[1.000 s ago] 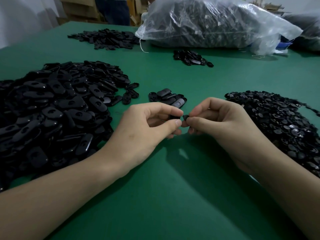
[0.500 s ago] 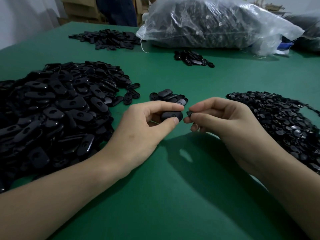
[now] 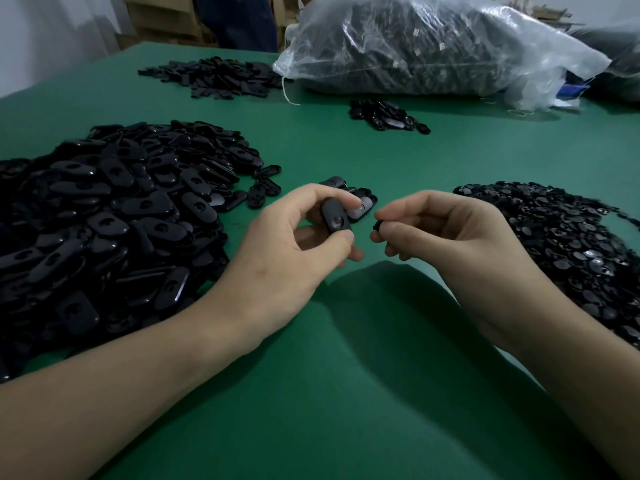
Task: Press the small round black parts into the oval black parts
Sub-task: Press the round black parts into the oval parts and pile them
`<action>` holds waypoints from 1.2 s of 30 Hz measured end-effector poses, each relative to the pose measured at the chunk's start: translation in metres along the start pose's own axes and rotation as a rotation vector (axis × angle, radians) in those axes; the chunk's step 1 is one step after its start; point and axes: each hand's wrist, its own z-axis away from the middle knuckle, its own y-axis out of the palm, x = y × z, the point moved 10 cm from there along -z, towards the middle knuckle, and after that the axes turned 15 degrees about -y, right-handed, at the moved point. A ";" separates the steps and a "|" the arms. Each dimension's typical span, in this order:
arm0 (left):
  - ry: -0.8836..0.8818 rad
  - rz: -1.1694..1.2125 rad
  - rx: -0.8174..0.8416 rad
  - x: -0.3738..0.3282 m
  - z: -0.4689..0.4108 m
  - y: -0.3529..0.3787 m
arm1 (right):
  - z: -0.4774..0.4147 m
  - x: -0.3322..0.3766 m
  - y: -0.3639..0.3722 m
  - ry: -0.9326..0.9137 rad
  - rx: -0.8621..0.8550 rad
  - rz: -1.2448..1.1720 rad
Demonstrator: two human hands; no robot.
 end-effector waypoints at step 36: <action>-0.149 0.147 0.012 0.013 -0.002 0.000 | 0.005 0.048 0.009 -0.367 0.009 0.678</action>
